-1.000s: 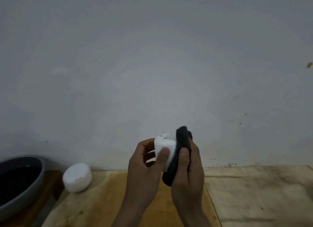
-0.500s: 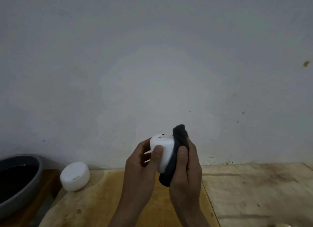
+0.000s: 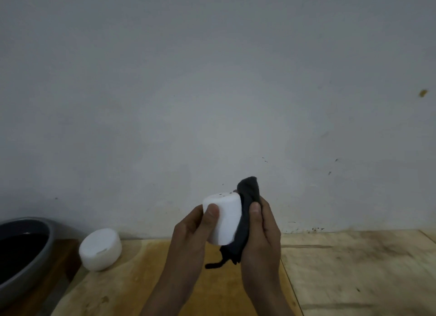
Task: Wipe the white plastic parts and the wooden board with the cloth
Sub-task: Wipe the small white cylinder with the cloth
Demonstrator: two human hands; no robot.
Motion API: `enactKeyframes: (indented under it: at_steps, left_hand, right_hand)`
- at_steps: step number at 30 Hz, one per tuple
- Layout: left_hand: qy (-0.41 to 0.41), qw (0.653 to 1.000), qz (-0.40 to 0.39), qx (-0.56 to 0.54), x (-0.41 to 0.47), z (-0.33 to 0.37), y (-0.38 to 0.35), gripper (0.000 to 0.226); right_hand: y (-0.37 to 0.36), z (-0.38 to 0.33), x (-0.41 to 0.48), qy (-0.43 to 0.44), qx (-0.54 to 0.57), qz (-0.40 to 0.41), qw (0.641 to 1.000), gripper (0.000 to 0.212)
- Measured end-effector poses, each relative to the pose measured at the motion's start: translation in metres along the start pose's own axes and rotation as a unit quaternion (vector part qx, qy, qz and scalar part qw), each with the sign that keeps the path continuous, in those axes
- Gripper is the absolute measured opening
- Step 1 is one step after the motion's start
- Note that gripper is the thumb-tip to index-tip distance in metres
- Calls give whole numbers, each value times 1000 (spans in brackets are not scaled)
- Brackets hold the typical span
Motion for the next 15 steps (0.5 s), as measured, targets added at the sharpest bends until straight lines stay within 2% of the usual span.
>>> enactKeyframes:
  at_steps: [3, 6, 9, 12, 15]
  left_hand:
    - [-23, 998, 47, 25, 3, -4, 3, 62]
    - [-61, 994, 28, 92, 2, 1, -3, 55]
    - [-68, 995, 4, 79, 0, 5, -5, 54]
    - [-56, 996, -31, 67, 3, 2, 2, 53]
    - [14, 999, -31, 13, 10, -8, 10, 55]
  right_hand:
    - [3, 0, 6, 4, -13, 0, 1000, 33]
    - [0, 0, -1, 79, -69, 25, 994, 34]
    - [-3, 0, -4, 145, -107, 12, 984, 39]
    - [-2, 6, 5, 71, -78, -34, 994, 33]
    - [2, 9, 17, -3, -52, -67, 996, 32]
Point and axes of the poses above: each hand's wrist, its own x-axis towards the middle knuckle, its own y-axis out of the back of the hand, z = x × y, the point moved 4 cm from there along x, towards the middle knuckle, and after that the axes turned 14 degrees about -x, right-handed, at the moved point
